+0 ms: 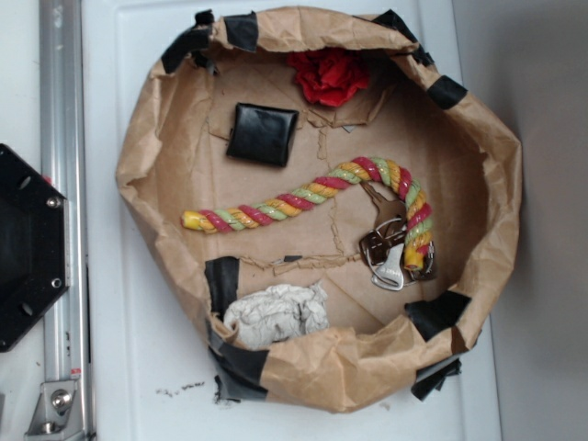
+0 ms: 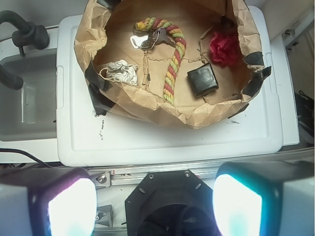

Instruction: Grab the black box.

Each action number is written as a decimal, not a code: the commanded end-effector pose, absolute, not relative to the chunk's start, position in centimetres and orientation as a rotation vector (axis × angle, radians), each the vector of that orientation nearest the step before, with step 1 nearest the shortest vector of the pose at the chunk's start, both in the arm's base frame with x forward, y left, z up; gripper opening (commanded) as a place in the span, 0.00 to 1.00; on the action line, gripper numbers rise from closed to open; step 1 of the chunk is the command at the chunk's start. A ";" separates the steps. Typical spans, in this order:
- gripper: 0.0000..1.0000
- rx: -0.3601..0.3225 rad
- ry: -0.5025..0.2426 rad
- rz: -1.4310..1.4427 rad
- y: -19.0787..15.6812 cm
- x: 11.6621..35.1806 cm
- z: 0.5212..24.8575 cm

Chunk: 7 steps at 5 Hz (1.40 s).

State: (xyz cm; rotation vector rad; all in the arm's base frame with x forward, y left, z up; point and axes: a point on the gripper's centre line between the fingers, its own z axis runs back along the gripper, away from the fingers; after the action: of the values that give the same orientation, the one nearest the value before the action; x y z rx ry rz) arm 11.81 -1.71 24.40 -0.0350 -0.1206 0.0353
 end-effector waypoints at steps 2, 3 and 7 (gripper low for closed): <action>1.00 0.017 -0.155 -0.034 -0.6 16.8 22.6; 1.00 0.021 -0.178 -0.100 0.7 20.5 20.8; 1.00 0.099 -0.012 -0.394 6.4 22.7 8.8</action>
State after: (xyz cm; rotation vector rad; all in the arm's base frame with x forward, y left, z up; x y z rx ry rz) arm 22.72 6.05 8.38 0.0927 0.0085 -0.4045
